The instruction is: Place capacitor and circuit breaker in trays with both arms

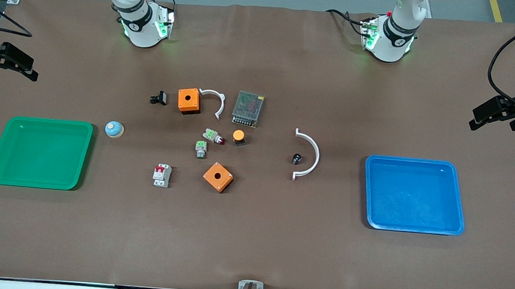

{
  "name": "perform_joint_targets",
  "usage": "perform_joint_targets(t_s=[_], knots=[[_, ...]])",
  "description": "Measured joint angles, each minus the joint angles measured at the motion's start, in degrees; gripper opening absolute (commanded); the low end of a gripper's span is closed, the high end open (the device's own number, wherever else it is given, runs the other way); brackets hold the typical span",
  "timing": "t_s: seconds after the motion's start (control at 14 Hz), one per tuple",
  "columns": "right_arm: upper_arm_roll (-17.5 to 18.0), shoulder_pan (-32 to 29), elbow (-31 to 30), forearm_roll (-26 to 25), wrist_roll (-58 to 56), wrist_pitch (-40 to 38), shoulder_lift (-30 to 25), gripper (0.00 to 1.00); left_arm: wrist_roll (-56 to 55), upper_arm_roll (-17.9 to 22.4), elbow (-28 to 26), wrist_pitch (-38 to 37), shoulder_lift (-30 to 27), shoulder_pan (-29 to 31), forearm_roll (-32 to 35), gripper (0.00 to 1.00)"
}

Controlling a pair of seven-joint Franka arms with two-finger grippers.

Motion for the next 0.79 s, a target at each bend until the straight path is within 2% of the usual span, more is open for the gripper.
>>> perform_joint_targets(t_s=[0.5,0.79], knots=[[-0.06,0.0,0.01,0.0,0.0,0.0,0.0,1.0,-0.89,-0.23,-0.34,-0.74,0.75,0.15,0.0,1.0],[-0.28,-0.03,0.15,0.0,0.0,0.06,0.0,1.0,-5.42,-1.91,-0.61,-0.83,6.22,-3.48,-0.08,1.0]])
